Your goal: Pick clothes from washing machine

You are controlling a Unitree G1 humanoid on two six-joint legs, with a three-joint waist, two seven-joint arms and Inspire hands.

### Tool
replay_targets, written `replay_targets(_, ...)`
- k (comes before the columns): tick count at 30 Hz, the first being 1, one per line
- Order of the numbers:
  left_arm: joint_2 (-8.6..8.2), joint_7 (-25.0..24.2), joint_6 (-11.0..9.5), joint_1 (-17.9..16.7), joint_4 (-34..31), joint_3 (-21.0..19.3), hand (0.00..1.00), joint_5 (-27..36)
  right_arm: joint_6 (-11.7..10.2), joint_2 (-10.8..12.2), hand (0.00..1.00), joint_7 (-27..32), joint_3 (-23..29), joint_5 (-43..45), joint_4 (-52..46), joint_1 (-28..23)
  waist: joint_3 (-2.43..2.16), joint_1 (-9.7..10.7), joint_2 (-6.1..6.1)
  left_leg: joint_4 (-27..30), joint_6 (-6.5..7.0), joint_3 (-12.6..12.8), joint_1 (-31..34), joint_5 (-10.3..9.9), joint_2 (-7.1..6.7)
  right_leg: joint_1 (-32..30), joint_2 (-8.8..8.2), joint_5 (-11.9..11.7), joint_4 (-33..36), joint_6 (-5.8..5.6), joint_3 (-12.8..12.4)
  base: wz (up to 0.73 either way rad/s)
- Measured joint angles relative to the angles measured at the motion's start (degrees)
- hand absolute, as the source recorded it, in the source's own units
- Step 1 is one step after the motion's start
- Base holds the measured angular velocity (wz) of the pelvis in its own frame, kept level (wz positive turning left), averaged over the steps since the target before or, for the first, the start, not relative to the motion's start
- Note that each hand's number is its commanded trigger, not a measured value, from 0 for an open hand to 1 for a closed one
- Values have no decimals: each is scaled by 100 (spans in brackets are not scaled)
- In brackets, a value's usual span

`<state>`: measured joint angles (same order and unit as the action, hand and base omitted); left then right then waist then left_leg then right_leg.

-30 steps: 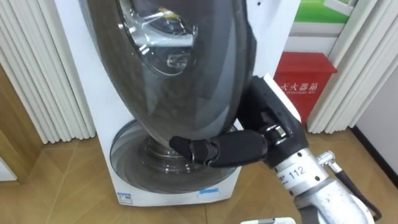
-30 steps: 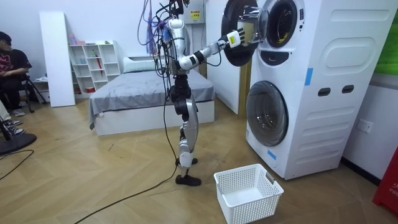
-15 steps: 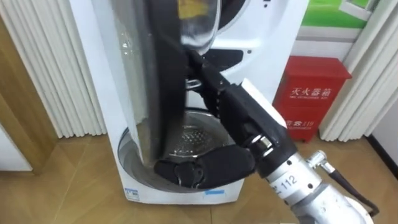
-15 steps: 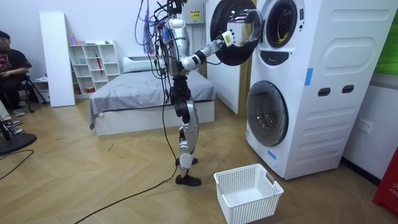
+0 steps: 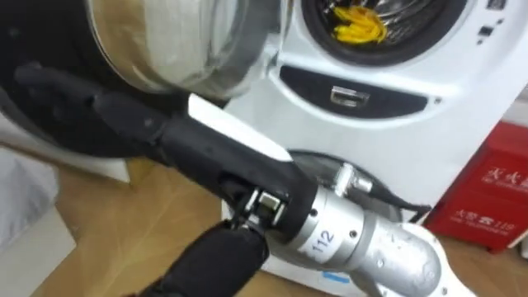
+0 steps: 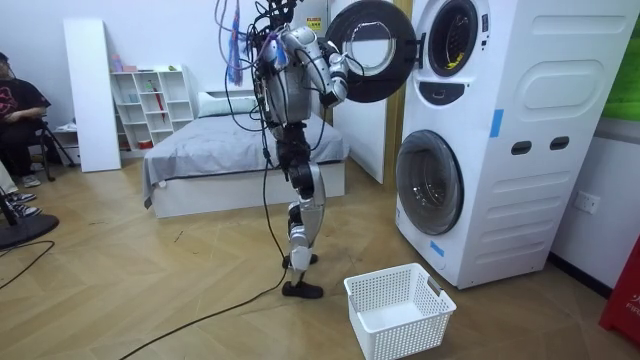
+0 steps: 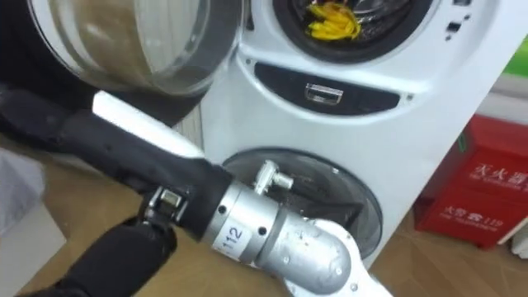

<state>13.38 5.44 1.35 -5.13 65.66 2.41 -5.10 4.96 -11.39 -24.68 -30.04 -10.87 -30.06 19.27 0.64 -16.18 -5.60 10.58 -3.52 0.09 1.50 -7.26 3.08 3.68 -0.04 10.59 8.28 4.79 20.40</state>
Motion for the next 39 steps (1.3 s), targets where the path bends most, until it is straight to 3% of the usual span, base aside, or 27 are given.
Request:
replay_targets(12,3,47,-3,118,-50,14,0,-3,9,-31,0,-171,-89,-5,14,-2,-27,14,-41,-156,6,122,-44,-2,-60,-65,-79,24,51,-56,-112,-3)
replay_targets(23,6,75,-4,111,117,16,0,-4,8,-225,0,-177,-145,1,14,-101,18,32,-55,-156,74,152,-97,-45,-69,-66,-78,52,108,-97,-275,-2)
replay_targets(34,6,75,-5,71,267,12,0,-6,-1,-216,0,-176,-142,198,13,-155,15,77,-61,-103,104,150,-76,-66,-94,-66,-93,59,130,-119,-306,0)
replay_targets(39,4,75,-5,66,300,13,0,-4,-2,-219,0,-176,-109,229,13,-155,13,190,-60,-110,104,161,-74,-66,-96,-69,-93,59,119,-119,-320,-1)
